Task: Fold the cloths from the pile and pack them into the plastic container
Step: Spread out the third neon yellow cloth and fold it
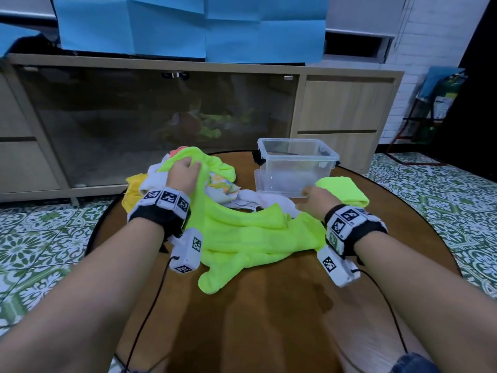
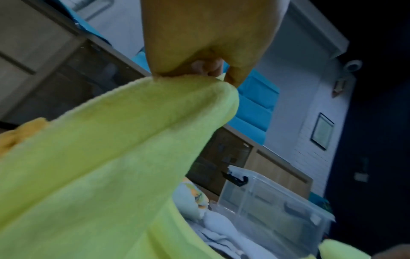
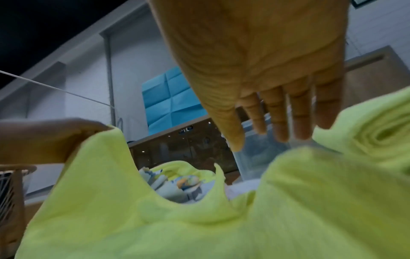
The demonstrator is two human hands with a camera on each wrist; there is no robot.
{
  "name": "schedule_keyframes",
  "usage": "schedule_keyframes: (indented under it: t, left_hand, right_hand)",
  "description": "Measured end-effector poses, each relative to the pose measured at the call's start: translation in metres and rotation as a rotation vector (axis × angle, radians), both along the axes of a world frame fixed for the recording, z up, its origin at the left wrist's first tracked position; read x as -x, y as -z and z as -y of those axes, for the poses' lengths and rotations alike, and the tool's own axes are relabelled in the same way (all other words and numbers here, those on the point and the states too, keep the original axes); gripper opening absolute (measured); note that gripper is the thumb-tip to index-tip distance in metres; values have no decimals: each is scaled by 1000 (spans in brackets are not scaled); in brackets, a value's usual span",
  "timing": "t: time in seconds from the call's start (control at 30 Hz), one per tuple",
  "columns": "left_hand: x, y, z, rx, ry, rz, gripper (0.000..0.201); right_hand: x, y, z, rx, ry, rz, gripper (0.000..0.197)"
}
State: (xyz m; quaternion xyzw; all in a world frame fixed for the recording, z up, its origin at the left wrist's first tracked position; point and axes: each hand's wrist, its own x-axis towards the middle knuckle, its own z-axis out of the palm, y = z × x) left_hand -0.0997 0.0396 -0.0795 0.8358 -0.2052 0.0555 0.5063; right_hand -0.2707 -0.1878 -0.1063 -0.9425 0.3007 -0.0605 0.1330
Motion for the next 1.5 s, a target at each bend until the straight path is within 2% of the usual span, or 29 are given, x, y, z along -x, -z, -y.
schedule_keyframes:
  t: [0.1, 0.13, 0.17, 0.23, 0.27, 0.33, 0.4, 0.5, 0.57, 0.67, 0.7, 0.77, 0.83, 0.9, 1.0, 1.13, 1.23, 1.33, 1.4, 1.5]
  left_hand:
    - [12, 1, 10, -248, 109, -33, 30]
    - [15, 4, 11, -378, 137, -28, 30]
    - [18, 8, 12, -526, 151, -10, 39]
    - [24, 14, 14, -792, 187, 45, 50]
    - [27, 16, 16, -892, 206, 86, 50]
    - [29, 22, 21, -994, 243, 176, 48]
    - [31, 28, 30, -963, 332, 279, 56]
    - [47, 29, 51, -855, 512, 439, 65]
    - [54, 32, 62, -905, 573, 436, 68]
    - [56, 53, 65, -1083, 682, 180, 82]
    - [55, 61, 64, -1083, 733, 91, 86]
    - [61, 65, 62, -1016, 796, -159, 75]
    - [66, 61, 62, -960, 812, -330, 67]
    - [69, 60, 61, -1023, 783, -249, 64]
    - [69, 63, 59, -1103, 583, 29, 40]
    - [66, 52, 56, -1036, 405, 200, 35]
    - [54, 31, 49, -883, 260, 183, 39]
    - [44, 19, 39, -693, 187, 102, 44]
    - [42, 11, 32, -731, 167, 146, 63]
    - [43, -6, 27, -836, 170, 236, 85]
  right_hand:
    - [2, 15, 1, 17, 69, -299, 31]
    - [5, 19, 2, 14, 79, -354, 28]
    - [7, 20, 3, 11, 80, -371, 24]
    - [11, 18, 9, -8, 39, -295, 17]
    - [12, 16, 12, -43, -7, -184, 15]
    - [13, 7, 10, -166, -81, 72, 24]
    - [12, -1, 2, -324, -165, 202, 23]
    - [6, -10, -11, -547, -267, 193, 23]
    - [2, -15, -17, -635, -318, 194, 26]
    - [-1, -20, -23, -697, -340, 232, 27]
    - [-1, -20, -23, -705, -343, 244, 27]
    - [-1, -20, -22, -695, -345, 254, 27]
    - [1, -19, -17, -681, -336, 271, 24]
    - [5, -20, -12, -642, -314, 283, 24]
    - [13, -22, -6, -457, -298, 212, 24]
    - [19, -14, 8, -198, -219, 103, 15]
    - [22, -16, 16, -127, -79, 177, 38]
    - [30, -28, 21, -194, -102, 196, 51]
    - [35, -40, 21, -151, -153, 70, 48]
    - [37, -61, 18, 24, -170, -41, 42]
